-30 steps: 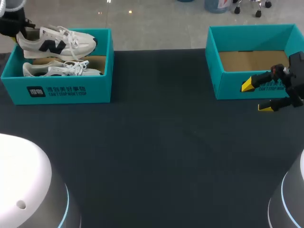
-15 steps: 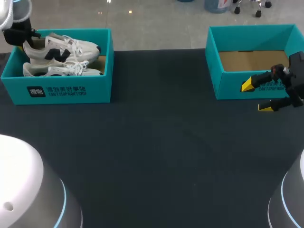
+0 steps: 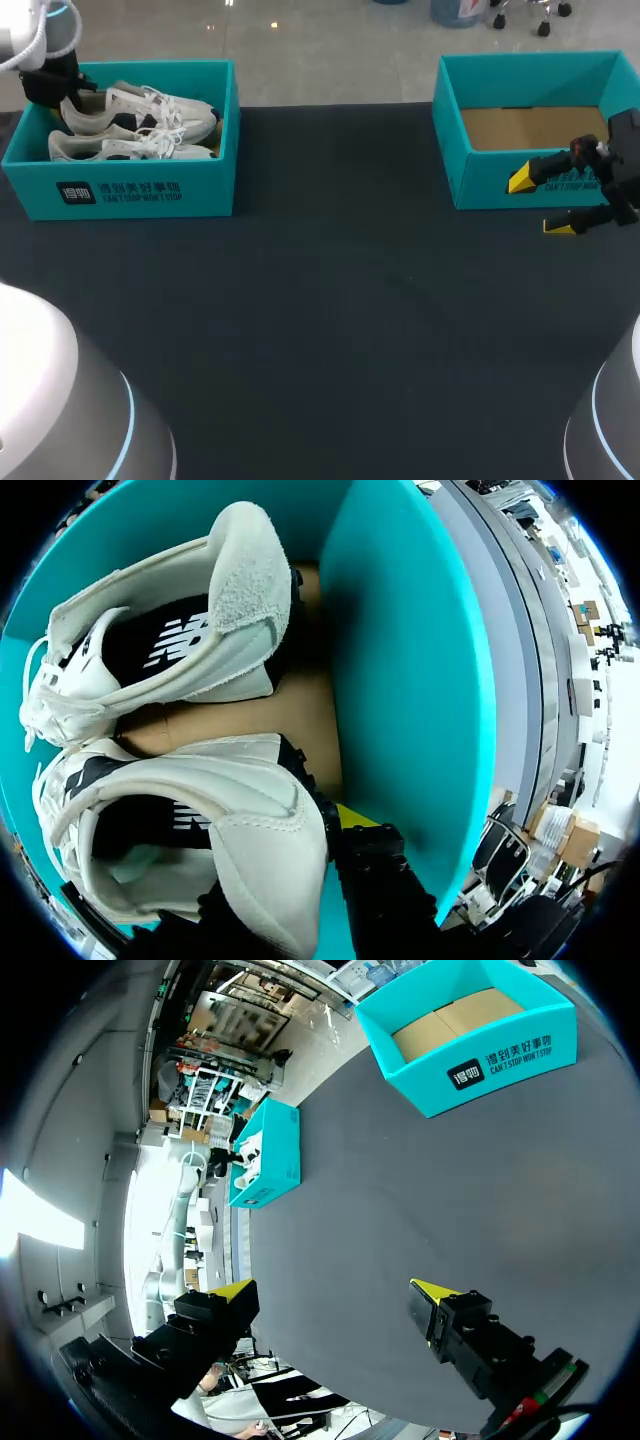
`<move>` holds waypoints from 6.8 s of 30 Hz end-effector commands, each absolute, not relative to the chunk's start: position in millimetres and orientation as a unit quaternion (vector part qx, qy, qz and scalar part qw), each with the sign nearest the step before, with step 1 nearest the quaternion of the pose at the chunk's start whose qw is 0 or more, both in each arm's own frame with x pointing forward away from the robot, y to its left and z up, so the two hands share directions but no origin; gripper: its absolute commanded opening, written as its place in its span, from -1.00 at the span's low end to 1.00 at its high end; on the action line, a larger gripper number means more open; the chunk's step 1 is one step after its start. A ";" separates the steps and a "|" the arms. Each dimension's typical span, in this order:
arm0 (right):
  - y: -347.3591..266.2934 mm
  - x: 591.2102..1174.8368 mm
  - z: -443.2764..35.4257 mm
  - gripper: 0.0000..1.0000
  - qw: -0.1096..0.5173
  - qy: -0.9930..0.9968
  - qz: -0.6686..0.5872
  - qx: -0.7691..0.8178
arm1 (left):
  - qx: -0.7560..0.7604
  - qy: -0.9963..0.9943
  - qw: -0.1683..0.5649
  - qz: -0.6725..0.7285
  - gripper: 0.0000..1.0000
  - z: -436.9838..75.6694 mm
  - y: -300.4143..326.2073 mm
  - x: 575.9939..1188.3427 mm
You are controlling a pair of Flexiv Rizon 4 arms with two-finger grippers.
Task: Take the shoe out of the shoebox, open the shoe tongue, remove and reinsert the insole, then place the shoe into the shoebox
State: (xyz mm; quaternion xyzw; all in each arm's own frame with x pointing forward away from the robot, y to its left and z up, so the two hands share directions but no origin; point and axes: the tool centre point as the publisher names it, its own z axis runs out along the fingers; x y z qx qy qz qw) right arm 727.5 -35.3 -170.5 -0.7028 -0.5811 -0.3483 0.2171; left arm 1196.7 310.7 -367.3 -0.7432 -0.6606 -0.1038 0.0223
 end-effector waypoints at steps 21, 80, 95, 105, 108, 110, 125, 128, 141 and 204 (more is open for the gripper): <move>-35.0 727.3 -170.8 1.00 0.216 -0.581 -0.347 -0.704 | -0.737 -0.670 0.027 -0.083 1.00 -343.8 295.8 1194.9; -35.0 727.3 -170.8 1.00 0.216 -0.581 -0.347 -0.704 | -0.732 -0.678 0.009 -0.064 -0.08 -289.9 289.5 1058.0; -35.0 727.3 -170.8 1.00 0.216 -0.581 -0.347 -0.704 | -0.749 -0.662 0.001 -0.042 -0.04 -308.8 289.2 1061.8; -35.0 727.3 -170.8 1.00 0.216 -0.581 -0.347 -0.704 | -0.754 -0.656 -0.007 -0.032 -0.07 -325.2 299.0 1069.7; -35.0 727.3 -170.8 1.00 0.216 -0.581 -0.347 -0.704 | -0.753 -0.658 -0.009 -0.025 -0.07 -333.6 301.6 1072.7; -35.0 727.3 -170.8 1.00 0.216 -0.581 -0.347 -0.704 | -0.751 -0.660 -0.013 -0.023 -0.09 -337.9 302.8 1073.9; -35.0 727.3 -170.8 1.00 0.216 -0.581 -0.347 -0.704 | -0.748 -0.664 -0.023 -0.001 0.00 -359.3 304.4 1080.8; -35.0 727.3 -170.8 1.00 0.216 -0.581 -0.347 -0.704 | -0.747 -0.664 -0.023 0.001 0.00 -365.4 304.3 1081.5; -35.0 727.3 -170.8 1.00 0.216 -0.581 -0.347 -0.704 | -0.749 -0.662 -0.002 0.013 -0.07 -391.7 303.6 1084.2; -35.0 727.3 -170.8 1.00 0.216 -0.581 -0.347 -0.704 | -0.712 -0.697 0.009 -0.083 -1.00 -173.0 316.6 1060.0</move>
